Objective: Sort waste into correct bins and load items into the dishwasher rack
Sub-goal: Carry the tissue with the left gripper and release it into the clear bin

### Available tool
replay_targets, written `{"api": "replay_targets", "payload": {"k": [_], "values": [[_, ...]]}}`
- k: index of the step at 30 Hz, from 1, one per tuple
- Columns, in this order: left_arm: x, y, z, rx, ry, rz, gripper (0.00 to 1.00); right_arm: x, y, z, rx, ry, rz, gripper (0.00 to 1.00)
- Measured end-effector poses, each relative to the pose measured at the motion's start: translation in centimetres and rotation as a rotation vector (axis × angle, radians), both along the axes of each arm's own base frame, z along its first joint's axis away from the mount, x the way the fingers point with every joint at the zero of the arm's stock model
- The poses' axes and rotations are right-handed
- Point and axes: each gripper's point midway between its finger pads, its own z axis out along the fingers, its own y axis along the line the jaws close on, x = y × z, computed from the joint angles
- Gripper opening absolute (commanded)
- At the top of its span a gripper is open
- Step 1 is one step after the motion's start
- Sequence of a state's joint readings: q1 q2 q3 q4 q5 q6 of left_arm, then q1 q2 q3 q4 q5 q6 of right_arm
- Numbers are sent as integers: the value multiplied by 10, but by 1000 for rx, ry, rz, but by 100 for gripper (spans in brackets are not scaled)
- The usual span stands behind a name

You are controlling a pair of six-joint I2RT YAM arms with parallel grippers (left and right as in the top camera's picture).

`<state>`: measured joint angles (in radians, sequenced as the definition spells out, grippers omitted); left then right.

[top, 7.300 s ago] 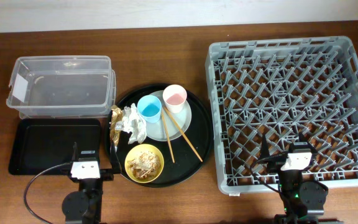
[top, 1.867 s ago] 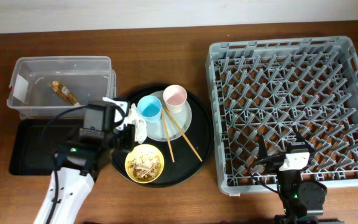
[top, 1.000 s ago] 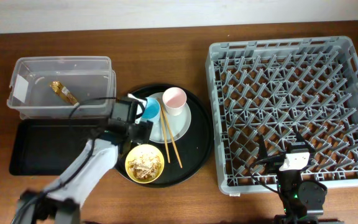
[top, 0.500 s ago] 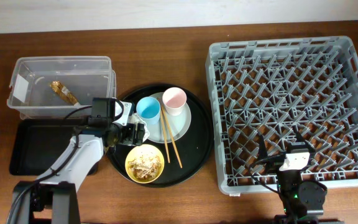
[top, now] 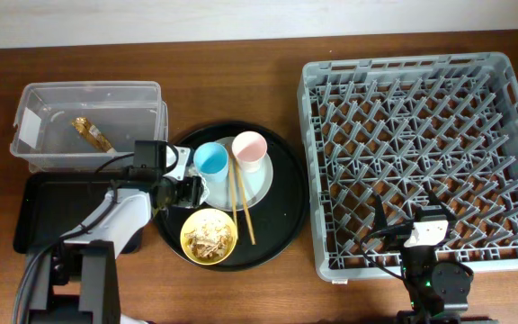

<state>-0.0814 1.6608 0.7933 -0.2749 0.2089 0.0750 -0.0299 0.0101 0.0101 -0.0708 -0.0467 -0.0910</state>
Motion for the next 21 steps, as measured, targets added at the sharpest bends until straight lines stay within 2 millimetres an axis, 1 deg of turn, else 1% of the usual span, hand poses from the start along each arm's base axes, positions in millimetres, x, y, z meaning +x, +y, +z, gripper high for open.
{"api": "replay_targets", "payload": {"k": [2, 3, 5, 6, 7, 9, 10, 11, 12, 13, 14, 15, 16, 17, 18, 19, 20, 21], "values": [[-1, -2, 0, -13, 5, -3, 23, 0, 0, 0, 0, 0, 0, 98], [-2, -3, 1, -18, 9, -6, 17, 0, 0, 0, 1, 0, 0, 98], [-3, -3, 7, -18, 1, -5, 0, 0, 0, 0, 1, 0, 0, 99], [-3, -2, 14, -12, -15, -1, 0, 0, 0, 0, 1, 0, 0, 98], [-1, 0, 27, -7, -50, 1, 0, 0, 0, 0, 1, 0, 0, 98], [2, 0, 59, -9, -137, 3, 0, 0, 0, 0, 1, 0, 0, 98], [3, 0, 89, -16, -222, 3, 0, 0, 0, 0, 1, 0, 0, 98], [2, 1, 99, -18, -250, 3, 0, 0, 0, 0, 0, 0, 0, 98], [1, 1, 125, -23, -328, 7, 0, 0, 0, 0, 0, 0, 0, 98], [3, 5, 140, -18, -382, 34, 0, 0, 0, 0, 1, 0, 0, 98], [12, 14, 163, 2, -478, 87, 0, 0, 0, 0, 1, 0, 0, 98], [19, 22, 179, 24, -548, 132, 0, 0, 0, 0, 1, 0, 0, 98], [26, 30, 189, 52, -602, 177, 0, 0, 0, 0, 1, 0, 0, 98], [33, 45, 196, 99, -642, 242, 0, 0, 0, 0, 0, 0, 0, 98], [39, 54, 198, 127, -664, 280, 0, 0, 0, 0, 1, 0, 0, 98], [51, 65, 199, 146, -694, 323, 0, 0, 0, 0, 2, 0, 0, 98], [58, 78, 188, 174, -677, 361, 2, 0, 0, 0, 1, -1, 0, 98], [67, 93, 176, 197, -664, 399, 14, 0, 0, 0, 0, 0, 0, 98]]}}
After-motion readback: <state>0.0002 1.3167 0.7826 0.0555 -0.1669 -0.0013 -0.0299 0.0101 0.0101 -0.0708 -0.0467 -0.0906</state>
